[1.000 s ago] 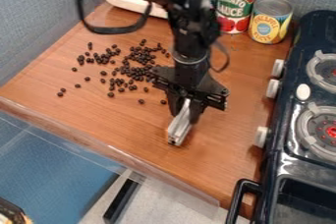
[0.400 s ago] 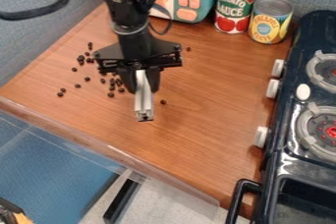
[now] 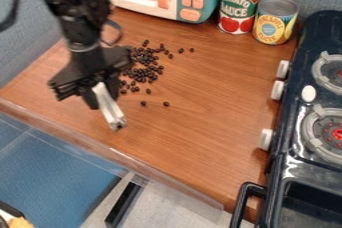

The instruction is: Sweep into pile

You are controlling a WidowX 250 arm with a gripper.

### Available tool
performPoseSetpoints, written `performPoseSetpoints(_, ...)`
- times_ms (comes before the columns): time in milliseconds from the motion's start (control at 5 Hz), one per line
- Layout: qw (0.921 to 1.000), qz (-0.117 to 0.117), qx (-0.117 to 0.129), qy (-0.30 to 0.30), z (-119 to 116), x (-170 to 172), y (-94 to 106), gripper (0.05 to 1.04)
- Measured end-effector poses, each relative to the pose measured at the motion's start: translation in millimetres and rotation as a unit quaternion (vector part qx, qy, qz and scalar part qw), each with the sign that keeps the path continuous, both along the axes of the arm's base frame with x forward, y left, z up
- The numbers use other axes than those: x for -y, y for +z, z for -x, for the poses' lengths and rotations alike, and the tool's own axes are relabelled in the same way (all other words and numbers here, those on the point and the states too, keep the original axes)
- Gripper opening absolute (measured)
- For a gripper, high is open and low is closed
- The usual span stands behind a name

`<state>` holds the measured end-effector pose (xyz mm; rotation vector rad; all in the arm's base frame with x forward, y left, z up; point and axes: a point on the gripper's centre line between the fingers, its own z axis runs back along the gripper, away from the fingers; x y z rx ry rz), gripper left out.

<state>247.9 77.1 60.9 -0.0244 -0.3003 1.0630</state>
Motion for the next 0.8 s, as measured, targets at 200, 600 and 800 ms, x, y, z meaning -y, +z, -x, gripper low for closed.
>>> performPoseSetpoints(200,0.9954,0.025,0.015,0.091,9.1,-13.0,5.0,0.339)
performPoseSetpoints(600,0.9883,0.05,0.007,0.144,16.0,-31.6,-4.5,0.339)
performPoseSetpoints(800,0.9857,0.046,0.005,0.162,18.2,-40.2,-8.0,0.339)
